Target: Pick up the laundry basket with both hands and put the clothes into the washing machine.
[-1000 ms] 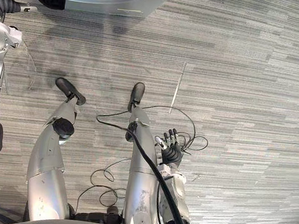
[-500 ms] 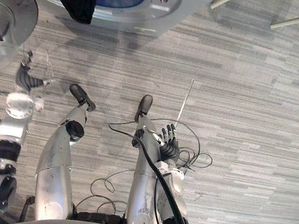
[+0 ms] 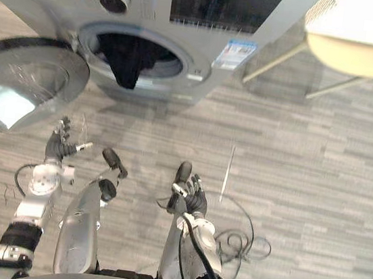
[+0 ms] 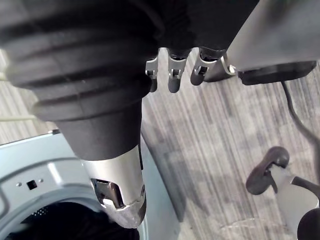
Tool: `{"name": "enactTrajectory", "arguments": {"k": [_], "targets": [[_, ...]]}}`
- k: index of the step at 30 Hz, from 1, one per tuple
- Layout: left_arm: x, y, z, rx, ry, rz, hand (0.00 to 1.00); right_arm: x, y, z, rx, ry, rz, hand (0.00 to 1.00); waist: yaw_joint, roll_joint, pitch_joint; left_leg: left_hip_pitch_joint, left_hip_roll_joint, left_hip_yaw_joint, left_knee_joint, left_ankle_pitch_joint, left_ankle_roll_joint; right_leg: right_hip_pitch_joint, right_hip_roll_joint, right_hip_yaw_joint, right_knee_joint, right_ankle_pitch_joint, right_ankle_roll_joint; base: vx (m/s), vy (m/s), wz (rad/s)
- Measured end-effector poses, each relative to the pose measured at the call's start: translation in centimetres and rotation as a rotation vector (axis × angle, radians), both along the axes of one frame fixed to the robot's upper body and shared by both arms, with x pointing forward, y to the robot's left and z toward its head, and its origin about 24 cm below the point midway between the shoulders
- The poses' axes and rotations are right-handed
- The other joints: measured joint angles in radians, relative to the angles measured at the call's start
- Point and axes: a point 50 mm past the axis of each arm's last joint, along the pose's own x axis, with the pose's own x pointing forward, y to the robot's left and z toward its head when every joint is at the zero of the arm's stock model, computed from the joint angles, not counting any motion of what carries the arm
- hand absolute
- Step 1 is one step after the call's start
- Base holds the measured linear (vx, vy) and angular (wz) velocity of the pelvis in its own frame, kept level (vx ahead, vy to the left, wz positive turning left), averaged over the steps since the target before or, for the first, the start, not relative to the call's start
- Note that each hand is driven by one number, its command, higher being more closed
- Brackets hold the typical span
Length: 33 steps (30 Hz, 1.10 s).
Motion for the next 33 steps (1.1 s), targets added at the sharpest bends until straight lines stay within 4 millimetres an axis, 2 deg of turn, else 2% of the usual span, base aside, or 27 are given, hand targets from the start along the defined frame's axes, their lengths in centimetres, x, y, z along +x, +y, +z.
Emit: {"name": "enactTrajectory", "arguments": {"k": [4, 7, 9, 10, 11, 12, 13, 14, 15, 16, 17, 18, 19, 20, 21, 22, 25, 31, 33], "targets": [[-2.2, -0.9, -2.9, -0.053, 0.111, -0.015, 0.00, -1.4, -0.3, -2.0, -0.041, 0.109, 0.007, 0.00, 0.002, 0.009, -0.059, 0.111, -0.026, -0.005, -0.052, -0.008, -0.005, 0.114, -0.011, -0.023, -0.024, -0.009, 0.007, 0.05, -0.050, 0.11], [-3.6, -1.3, -4.1, -0.116, 0.147, 0.011, 0.00, -2.1, -0.7, -2.7, -0.045, 0.153, -0.012, 0.00, 0.001, 0.018, -0.081, 0.168, -0.045, -0.032, -0.090, -0.001, -0.017, 0.186, -0.016, -0.055, -0.025, -0.024, 0.006, 0.03, -0.054, 0.35], [-4.7, -1.5, -5.2, -0.172, 0.183, 0.036, 0.00, -3.0, -1.4, -3.7, -0.060, 0.207, -0.034, 0.00, 0.002, 0.025, -0.108, 0.227, -0.079, -0.064, -0.173, 0.014, -0.050, 0.259, -0.031, -0.109, -0.049, -0.037, 0.010, 0.04, -0.031, 0.75], [-5.0, -1.4, -5.7, -0.195, 0.204, 0.048, 0.00, -4.0, -1.5, -4.5, -0.073, 0.260, -0.035, 0.00, 0.001, 0.010, -0.137, 0.246, -0.107, -0.076, -0.190, 0.025, -0.058, 0.285, -0.064, -0.135, -0.077, -0.039, 0.007, 0.07, 0.012, 0.59], [-5.3, -1.3, -6.1, -0.205, 0.217, 0.058, 0.00, -4.5, -1.7, -4.8, -0.081, 0.281, -0.036, 0.00, 0.009, 0.004, -0.143, 0.244, -0.111, -0.108, -0.132, 0.022, -0.028, 0.294, -0.077, -0.141, -0.076, -0.040, 0.008, 0.09, -0.014, 0.44], [-6.3, -1.3, -7.1, -0.228, 0.265, 0.079, 0.00, -5.3, -2.4, -5.2, -0.113, 0.309, -0.038, 0.00, 0.020, 0.016, -0.167, 0.273, -0.105, -0.168, -0.050, -0.007, -0.021, 0.315, -0.082, -0.148, -0.071, -0.043, 0.014, 0.09, -0.017, 0.21], [-7.3, -1.6, -8.2, -0.258, 0.313, 0.095, 0.00, -5.7, -3.3, -5.3, -0.137, 0.322, -0.056, 0.00, 0.014, 0.032, -0.191, 0.311, -0.119, -0.194, -0.080, -0.060, -0.035, 0.336, -0.084, -0.160, -0.058, -0.050, 0.027, 0.07, -0.004, 0.22], [-7.5, -1.7, -8.5, -0.274, 0.326, 0.099, 0.00, -6.1, -3.7, -5.5, -0.148, 0.341, -0.059, 0.00, 0.011, 0.037, -0.205, 0.317, -0.126, -0.199, -0.095, -0.057, -0.033, 0.348, -0.093, -0.172, -0.065, -0.049, 0.026, 0.05, 0.055, 0.46], [-8.2, -2.1, -9.1, -0.295, 0.356, 0.104, 0.00, -7.2, -4.4, -6.0, -0.166, 0.384, -0.072, 0.00, 0.006, 0.042, -0.246, 0.324, -0.149, -0.219, -0.140, -0.039, -0.033, 0.370, -0.102, -0.196, -0.096, -0.034, 0.020, 0.10, 0.059, 0.61], [-8.8, -2.0, -9.5, -0.304, 0.373, 0.112, 0.00, -8.3, -4.0, -6.6, -0.152, 0.424, -0.083, 0.00, -0.001, 0.018, -0.283, 0.337, -0.170, -0.211, -0.167, -0.058, -0.048, 0.394, -0.124, -0.231, -0.152, 0.001, 0.029, 0.13, 0.062, 0.61], [-9.1, -1.9, -9.6, -0.304, 0.381, 0.111, 0.00, -8.6, -4.0, -6.8, -0.138, 0.437, -0.102, 0.00, 0.000, 0.005, -0.283, 0.327, -0.167, -0.213, -0.094, -0.071, -0.020, 0.409, -0.137, -0.242, -0.162, 0.011, 0.032, 0.12, 0.076, 0.33], [-9.4, -2.1, -10.0, -0.313, 0.398, 0.104, 0.00, -9.2, -4.3, -7.1, -0.125, 0.462, -0.134, 0.00, 0.005, 0.003, -0.287, 0.318, -0.138, -0.250, 0.101, -0.125, -0.018, 0.429, -0.149, -0.244, -0.154, 0.021, 0.049, 0.03, 0.123, 0.06], [-10.5, -2.6, -10.8, -0.329, 0.442, 0.106, 0.00, -9.9, -5.1, -7.4, -0.130, 0.489, -0.160, 0.00, 0.000, 0.020, -0.302, 0.318, -0.121, -0.320, 0.165, -0.182, -0.076, 0.446, -0.141, -0.243, -0.159, 0.022, 0.057, -0.01, 0.108, -0.06], [-11.0, -2.8, -11.2, -0.337, 0.466, 0.104, 0.00, -10.3, -5.5, -7.5, -0.130, 0.504, -0.177, 0.00, -0.003, 0.035, -0.313, 0.318, -0.127, -0.350, 0.161, -0.206, -0.086, 0.451, -0.130, -0.241, -0.168, 0.022, 0.058, -0.04, 0.188, 0.10], [-11.7, -3.0, -11.9, -0.338, 0.504, 0.098, 0.00, -11.0, -5.9, -7.8, -0.124, 0.536, -0.200, 0.00, -0.023, 0.045, -0.344, 0.332, -0.154, -0.375, 0.099, -0.232, -0.068, 0.455, -0.128, -0.242, -0.198, 0.032, 0.058, -0.03, 0.177, 0.30], [-12.0, -2.6, -12.1, -0.318, 0.526, 0.088, 0.00, -11.5, -5.5, -8.2, -0.101, 0.562, -0.215, 0.00, -0.036, 0.018, -0.348, 0.346, -0.192, -0.381, 0.034, -0.206, -0.056, 0.455, -0.143, -0.239, -0.217, 0.040, 0.053, -0.05, 0.184, 0.40], [-12.8, -2.2, -12.5, -0.283, 0.564, 0.055, 0.00, -12.5, -5.0, -8.7, -0.078, 0.601, -0.230, 0.00, -0.041, -0.020, -0.360, 0.349, -0.233, -0.372, -0.028, -0.175, -0.046, 0.429, -0.151, -0.189, -0.245, 0.056, 0.027, -0.08, 0.067, 0.09], [-13.4, -2.6, -13.0, -0.263, 0.605, 0.004, 0.00, -12.4, -4.4, -8.8, -0.067, 0.615, -0.211, 0.00, -0.034, -0.031, -0.357, 0.370, -0.238, -0.304, -0.060, -0.157, -0.041, 0.421, -0.140, -0.142, -0.307, 0.098, -0.035, -0.08, 0.031, -0.32], [-13.5, -2.3, -13.0, -0.250, 0.612, 0.007, 0.00, -12.2, -4.2, -8.8, -0.071, 0.613, -0.193, 0.00, -0.035, -0.047, -0.349, 0.380, -0.230, -0.283, -0.061, -0.161, -0.036, 0.418, -0.128, -0.145, -0.305, 0.078, -0.116, -0.07, 0.033, -0.39]]}}
